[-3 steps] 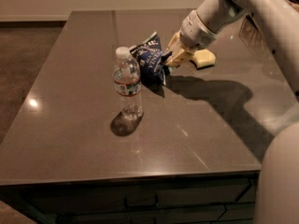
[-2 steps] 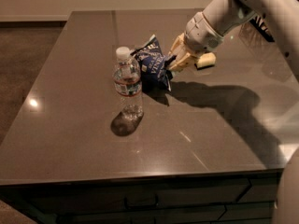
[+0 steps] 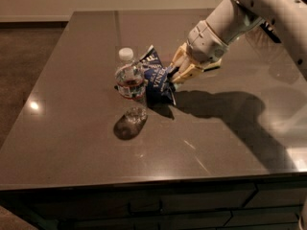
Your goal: Move blue chip bag near water bottle
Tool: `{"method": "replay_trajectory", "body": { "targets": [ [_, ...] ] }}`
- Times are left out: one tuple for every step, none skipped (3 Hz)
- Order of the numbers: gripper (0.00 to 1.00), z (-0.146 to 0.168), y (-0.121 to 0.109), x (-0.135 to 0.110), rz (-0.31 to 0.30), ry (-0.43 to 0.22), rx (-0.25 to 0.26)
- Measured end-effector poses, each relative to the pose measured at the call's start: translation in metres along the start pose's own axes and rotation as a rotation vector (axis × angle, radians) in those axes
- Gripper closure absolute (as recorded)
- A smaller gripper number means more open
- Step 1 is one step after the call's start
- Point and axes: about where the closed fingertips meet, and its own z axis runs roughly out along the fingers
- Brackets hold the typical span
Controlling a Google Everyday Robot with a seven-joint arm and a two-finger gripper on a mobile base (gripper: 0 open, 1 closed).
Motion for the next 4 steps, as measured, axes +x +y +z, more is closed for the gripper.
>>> {"method": "replay_trajectory", "body": {
  "targets": [
    [0.54,0.0078,0.0043,0.0012,0.007,0.006,-0.018],
    [0.31,0.0097,0.0018,0.0008,0.006,0.004,-0.013],
    [0.07,0.0122,-0.0005,0.0005,0.005,0.002,-0.009],
    [0.0,0.0141,-0.0021,0.0003,0.004,0.0,-0.007]
  ]
}}
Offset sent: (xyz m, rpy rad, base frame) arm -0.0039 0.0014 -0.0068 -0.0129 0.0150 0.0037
